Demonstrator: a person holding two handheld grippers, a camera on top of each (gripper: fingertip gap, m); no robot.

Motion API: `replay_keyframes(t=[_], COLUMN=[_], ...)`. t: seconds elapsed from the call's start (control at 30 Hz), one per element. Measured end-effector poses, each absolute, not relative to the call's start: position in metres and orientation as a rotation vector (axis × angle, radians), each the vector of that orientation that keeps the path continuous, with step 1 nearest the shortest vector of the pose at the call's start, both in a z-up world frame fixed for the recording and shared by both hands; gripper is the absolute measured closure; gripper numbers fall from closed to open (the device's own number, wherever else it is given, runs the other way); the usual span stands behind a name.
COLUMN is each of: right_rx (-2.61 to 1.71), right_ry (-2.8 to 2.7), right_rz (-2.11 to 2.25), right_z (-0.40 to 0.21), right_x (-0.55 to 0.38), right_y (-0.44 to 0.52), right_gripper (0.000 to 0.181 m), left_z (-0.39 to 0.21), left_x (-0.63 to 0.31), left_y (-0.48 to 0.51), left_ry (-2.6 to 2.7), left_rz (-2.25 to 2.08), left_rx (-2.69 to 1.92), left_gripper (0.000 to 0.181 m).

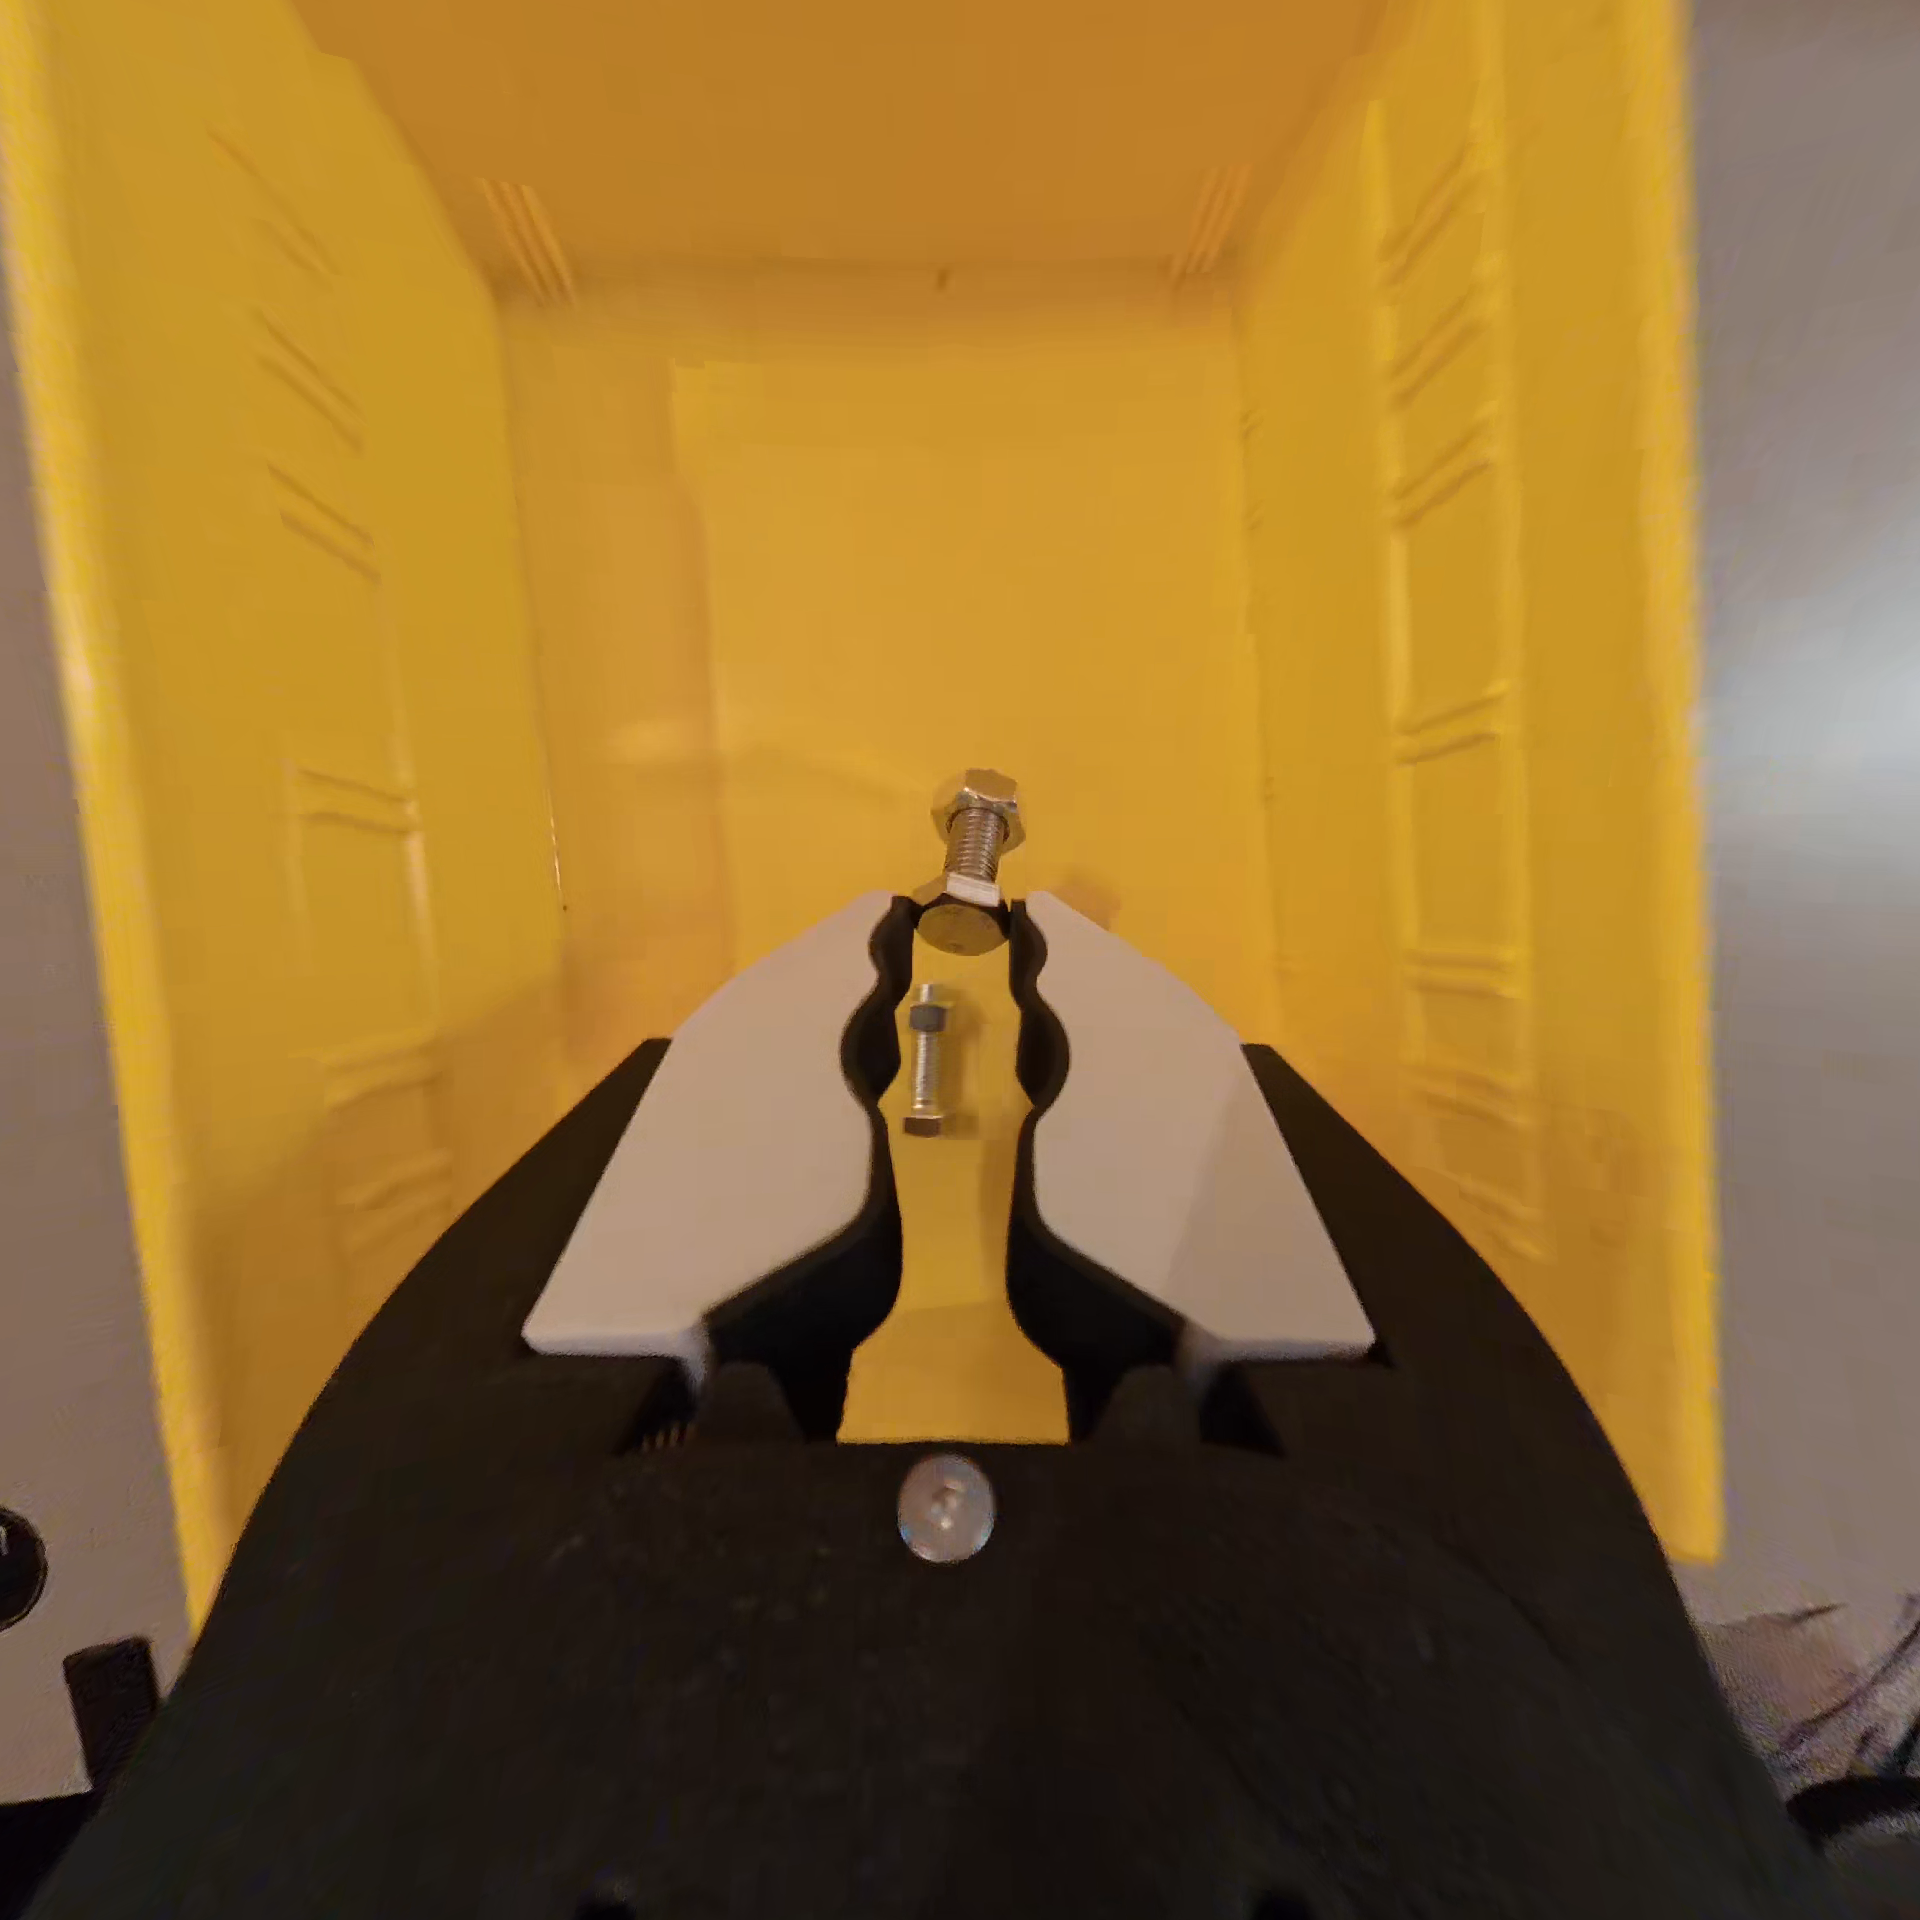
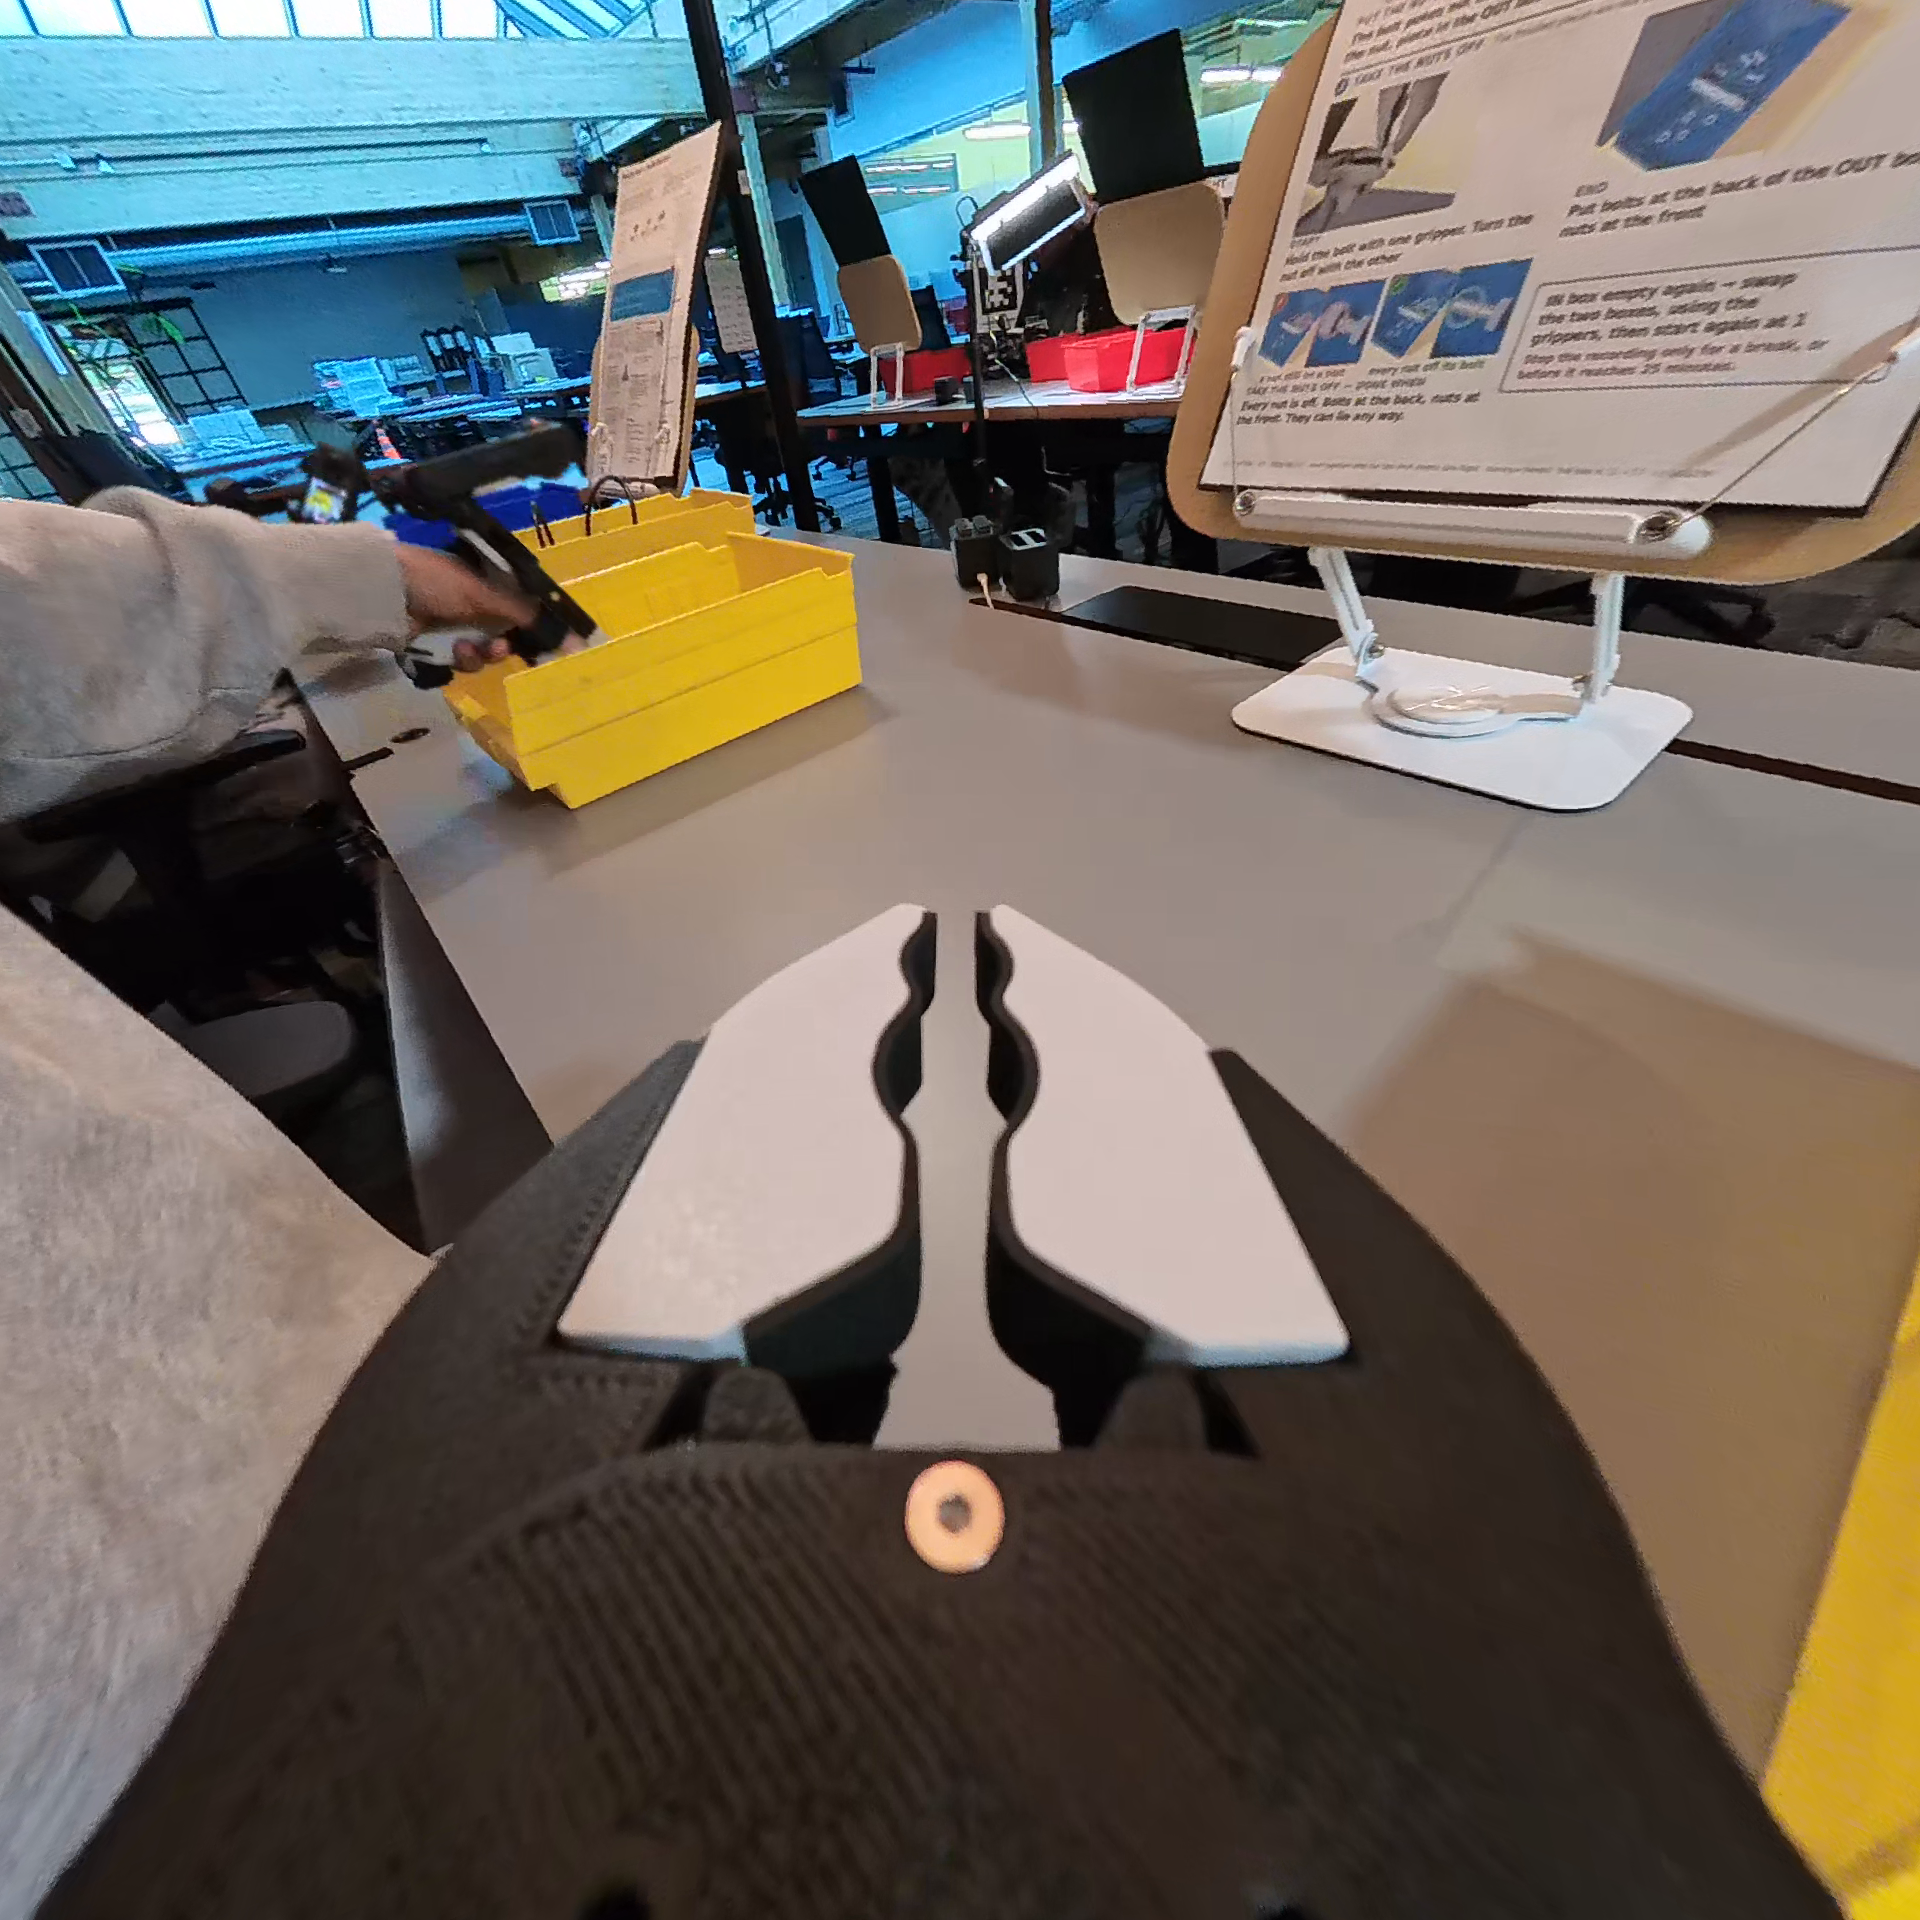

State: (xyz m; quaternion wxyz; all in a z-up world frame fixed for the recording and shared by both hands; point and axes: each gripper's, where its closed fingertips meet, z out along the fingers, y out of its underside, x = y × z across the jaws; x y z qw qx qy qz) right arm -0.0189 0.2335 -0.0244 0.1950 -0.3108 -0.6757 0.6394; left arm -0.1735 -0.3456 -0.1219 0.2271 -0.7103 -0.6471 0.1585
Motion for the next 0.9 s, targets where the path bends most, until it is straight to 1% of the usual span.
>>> replay_keyframes(t=[0.17,0.3,0.43,0.53,0.63,0.77,0.9], right_rx=[-0.885,-0.890,-0.888,-0.884,-0.899,-0.883,-0.918], right_ry=[-1.873,-1.870,-1.843,-1.835,-1.916,-1.874,-1.783], right_rz=[1.863,1.994,2.222,2.415,2.456,2.344,2.337], right_z=[-0.017,-0.009,-0.002,-0.006,-0.026,-0.045,-0.042], right_x=[-0.023,-0.029,-0.034,-0.035,-0.030,-0.028,-0.036], right_y=[0.233,0.216,0.179,0.144,0.119,0.126,0.145], right_gripper=[0.174,0.173,0.172,0.169,0.162,0.157,0.154], left_z=[-0.051,0.006,0.033,0.035,0.023,-0.007,-0.026], left_x=[-0.181,-0.174,-0.155,-0.135,-0.111,-0.081,-0.058], left_y=[-0.300,-0.220,-0.119,-0.039,0.032,0.102,0.135], left_ry=[-1.582,-1.343,-1.112,-0.977,-0.861,-0.759,-0.699], left_rz=[0.435,0.292,0.122,-0.077,-0.257,-0.397,-0.434], left_rx=[-1.674,-1.481,-1.387,-1.299,-1.221,-1.161,-1.096], left_gripper=[0.163,0.163,0.163,0.163,0.163,0.164,0.164])
